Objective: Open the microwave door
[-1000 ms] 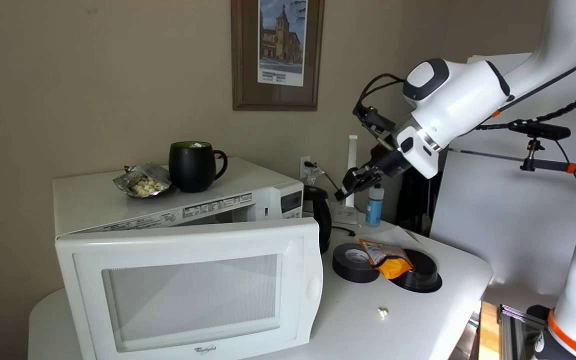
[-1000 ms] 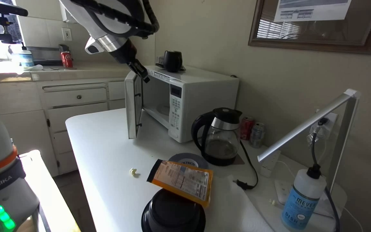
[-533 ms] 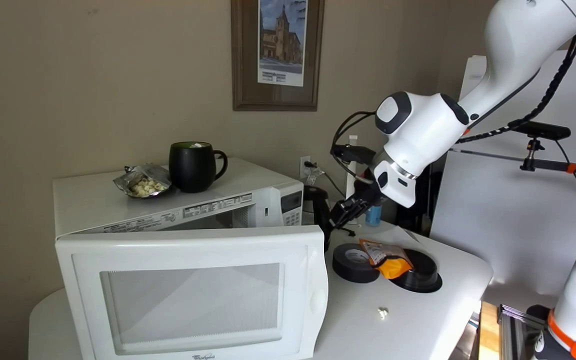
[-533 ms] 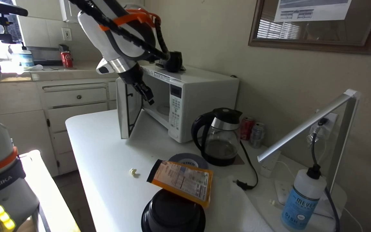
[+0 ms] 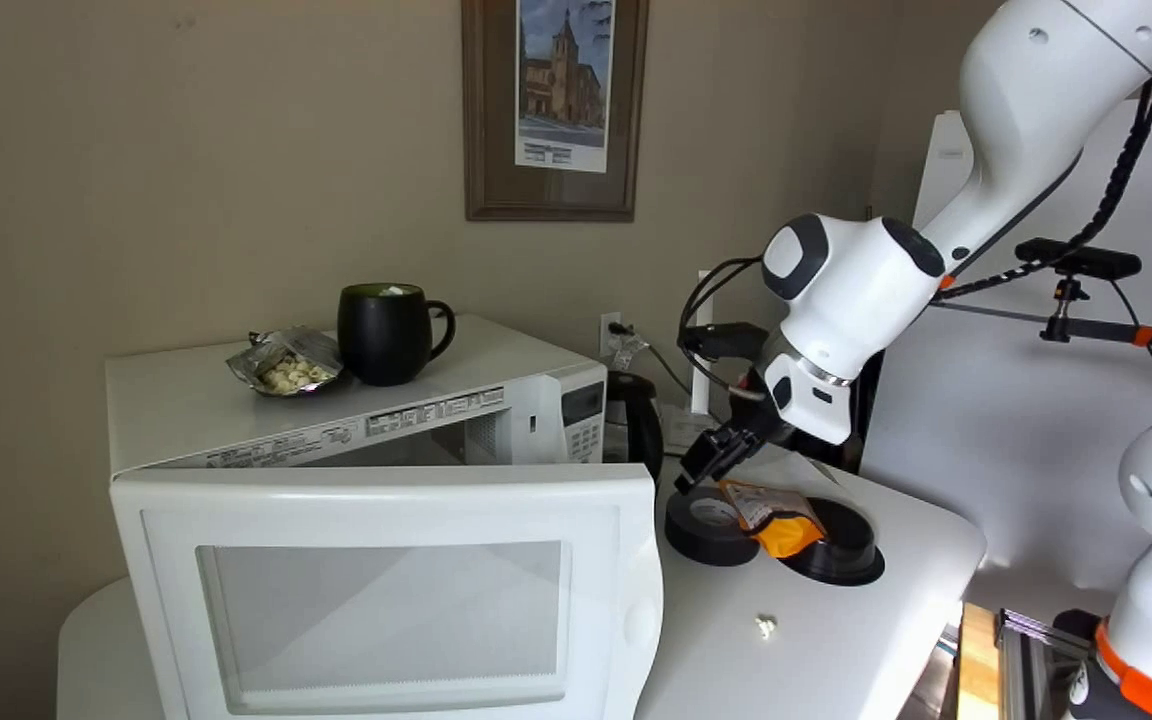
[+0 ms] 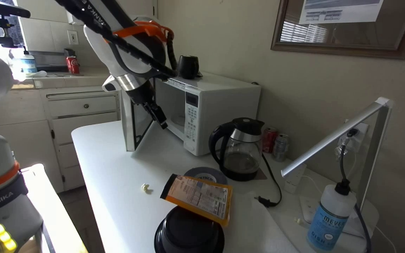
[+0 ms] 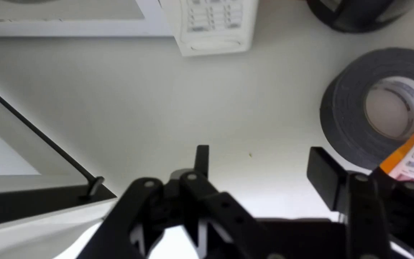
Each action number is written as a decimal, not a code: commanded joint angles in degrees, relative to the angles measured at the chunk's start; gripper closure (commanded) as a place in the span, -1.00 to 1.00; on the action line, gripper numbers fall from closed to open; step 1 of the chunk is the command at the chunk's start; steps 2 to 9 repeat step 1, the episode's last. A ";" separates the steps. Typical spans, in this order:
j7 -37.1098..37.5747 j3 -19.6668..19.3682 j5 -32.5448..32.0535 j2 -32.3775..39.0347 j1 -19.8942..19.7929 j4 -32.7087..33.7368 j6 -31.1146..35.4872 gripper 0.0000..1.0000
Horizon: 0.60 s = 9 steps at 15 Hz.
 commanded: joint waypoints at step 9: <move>-0.58 2.97 0.01 -0.05 -3.94 -0.77 1.28 -0.71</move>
